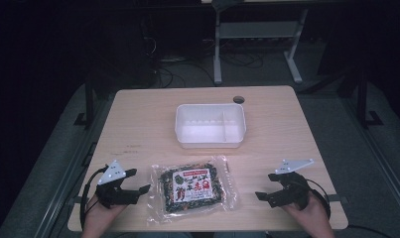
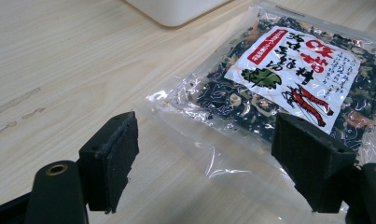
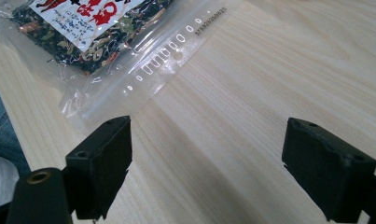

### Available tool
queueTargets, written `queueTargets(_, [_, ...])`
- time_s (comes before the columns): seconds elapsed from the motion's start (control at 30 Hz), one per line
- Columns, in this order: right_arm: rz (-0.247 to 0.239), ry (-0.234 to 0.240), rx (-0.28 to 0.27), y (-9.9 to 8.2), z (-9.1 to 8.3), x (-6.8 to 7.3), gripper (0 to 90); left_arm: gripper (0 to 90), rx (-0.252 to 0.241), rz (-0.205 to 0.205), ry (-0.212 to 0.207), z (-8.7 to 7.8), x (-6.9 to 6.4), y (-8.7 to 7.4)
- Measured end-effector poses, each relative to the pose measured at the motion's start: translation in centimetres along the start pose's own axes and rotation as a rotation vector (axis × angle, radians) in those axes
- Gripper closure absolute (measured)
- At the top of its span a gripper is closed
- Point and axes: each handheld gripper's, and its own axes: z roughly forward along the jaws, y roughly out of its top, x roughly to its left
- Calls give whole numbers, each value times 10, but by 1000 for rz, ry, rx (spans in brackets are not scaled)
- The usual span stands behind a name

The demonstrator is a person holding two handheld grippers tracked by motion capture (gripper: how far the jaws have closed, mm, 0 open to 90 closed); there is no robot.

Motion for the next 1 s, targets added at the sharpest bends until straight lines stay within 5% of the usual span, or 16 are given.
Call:
queueTargets(0.5, [-9,15,-9,5,2,8,210,323,28,27,-46,12,-9,3])
queueTargets(0.67, [-10,27,-7,8,4,14,253,440,47,51,-78,20,-14,4])
queueTargets(1.0, [-9,114,49,15,18,29,507,667,103,63,-158,35,-20,5])
